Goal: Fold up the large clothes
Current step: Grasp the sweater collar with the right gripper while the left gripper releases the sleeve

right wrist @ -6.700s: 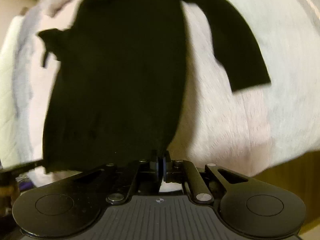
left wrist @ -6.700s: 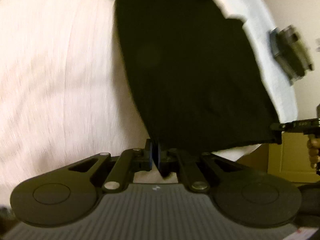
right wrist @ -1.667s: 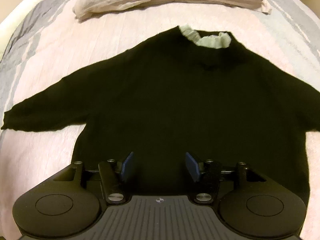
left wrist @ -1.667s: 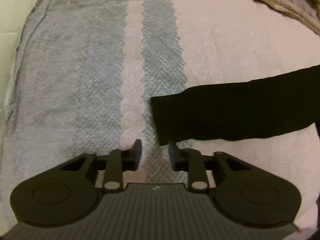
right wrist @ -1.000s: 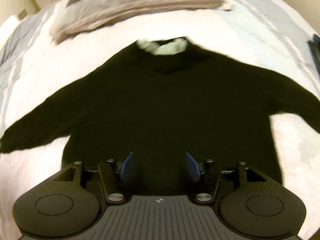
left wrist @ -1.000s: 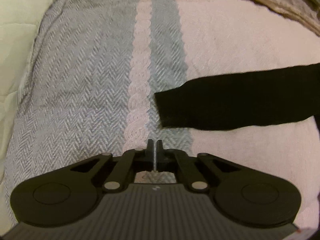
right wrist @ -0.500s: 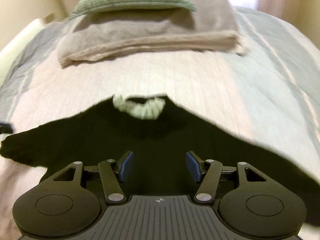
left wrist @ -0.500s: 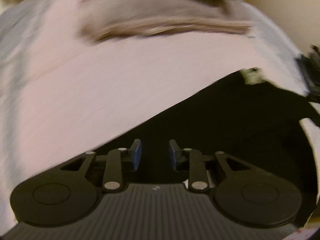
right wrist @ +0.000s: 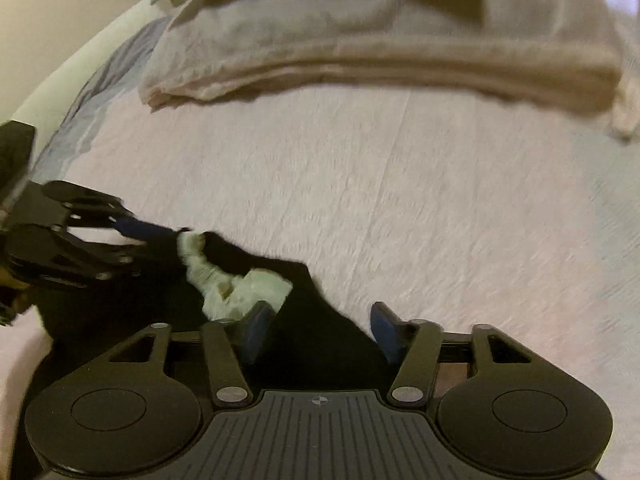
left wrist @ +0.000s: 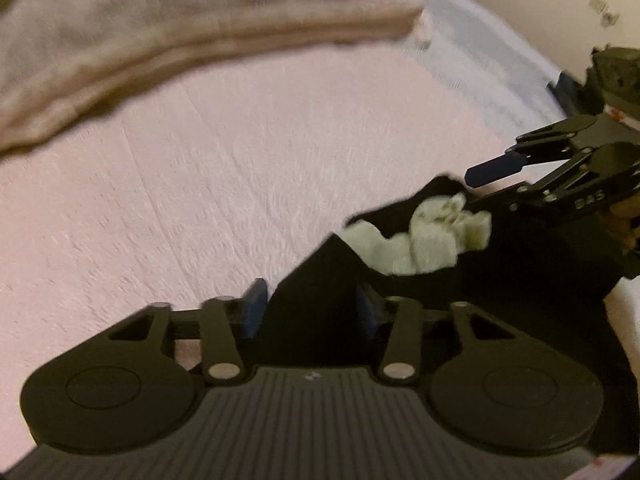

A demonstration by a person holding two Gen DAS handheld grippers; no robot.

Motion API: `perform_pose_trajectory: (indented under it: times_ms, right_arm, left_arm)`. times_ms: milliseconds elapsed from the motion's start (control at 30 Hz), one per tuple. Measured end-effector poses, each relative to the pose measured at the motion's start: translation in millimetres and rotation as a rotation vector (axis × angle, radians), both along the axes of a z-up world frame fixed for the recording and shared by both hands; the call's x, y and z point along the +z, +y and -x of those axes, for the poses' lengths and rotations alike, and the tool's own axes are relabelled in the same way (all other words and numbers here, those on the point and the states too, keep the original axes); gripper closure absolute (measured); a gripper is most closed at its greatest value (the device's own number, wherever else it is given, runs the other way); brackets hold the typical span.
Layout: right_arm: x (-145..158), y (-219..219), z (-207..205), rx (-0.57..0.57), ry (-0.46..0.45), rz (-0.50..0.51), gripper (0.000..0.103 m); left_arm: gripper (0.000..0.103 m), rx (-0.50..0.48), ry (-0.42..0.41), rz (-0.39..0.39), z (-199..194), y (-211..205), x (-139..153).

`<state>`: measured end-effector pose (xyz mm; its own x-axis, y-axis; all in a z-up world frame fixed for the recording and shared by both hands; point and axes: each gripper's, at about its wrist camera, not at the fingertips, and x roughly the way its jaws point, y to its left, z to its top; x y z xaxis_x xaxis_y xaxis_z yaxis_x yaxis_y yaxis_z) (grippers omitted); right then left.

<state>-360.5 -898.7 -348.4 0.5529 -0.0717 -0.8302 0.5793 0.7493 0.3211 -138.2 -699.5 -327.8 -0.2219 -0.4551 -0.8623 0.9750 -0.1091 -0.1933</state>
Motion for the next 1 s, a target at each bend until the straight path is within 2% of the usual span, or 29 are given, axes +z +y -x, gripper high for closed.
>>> perform_pose_trajectory:
  times_ms: [33, 67, 200, 300, 367, 433, 500, 633, 767, 867, 933, 1000]
  right_arm:
    - [-2.5, -2.2, -1.3, 0.0, 0.013, -0.002, 0.099]
    - [-0.3, -4.5, -1.9, -0.001, 0.007, 0.006, 0.099]
    - [11.1, -24.1, -0.1, -0.057, -0.06, 0.03, 0.1]
    - [-7.2, -29.4, -5.6, -0.063, -0.015, 0.015, 0.099]
    - [-12.0, -29.3, -1.1, -0.104, -0.011, 0.021, 0.09]
    - [-2.2, -21.9, 8.1, -0.157, -0.017, 0.058, 0.066]
    - [12.6, -9.7, 19.2, -0.191, -0.031, 0.106, 0.061]
    - [40.4, 21.8, 43.5, -0.262, -0.036, 0.144, 0.058]
    - [58.0, 65.7, 71.7, -0.309, -0.005, 0.087, 0.054]
    - [71.8, 106.9, 96.3, -0.316, 0.033, 0.053, 0.047]
    - [78.7, 134.4, 112.7, -0.335, 0.048, 0.017, 0.04]
    - [86.3, 160.9, 129.1, -0.361, 0.071, -0.023, 0.038]
  left_arm:
    - [0.087, 0.009, -0.007, -0.016, -0.8, -2.1, -2.8]
    - [0.092, 0.027, -0.009, -0.01, -2.1, -2.7, -2.4]
    - [0.094, 0.096, -0.033, 0.019, -14.1, -3.1, -1.9]
    - [0.093, 0.166, 0.015, -0.027, -25.1, -9.1, -19.6]
    - [0.085, 0.203, 0.025, -0.031, -29.3, -8.0, -22.7]
    - [0.073, 0.234, 0.024, -0.021, -34.8, -5.6, -17.0]
    - [0.072, 0.25, 0.022, -0.004, -39.9, 4.7, -7.1]
    - [0.078, 0.318, -0.008, 0.012, -50.7, 29.6, 20.1]
    - [0.078, 0.408, 0.0, 0.022, -51.7, 84.1, 55.1]
    - [0.077, 0.468, -0.01, 0.012, -40.2, 141.5, 82.1]
    - [0.078, 0.506, -0.012, -0.004, -29.7, 177.2, 95.4]
    - [0.077, 0.547, -0.026, -0.039, -15.6, 218.5, 108.0]
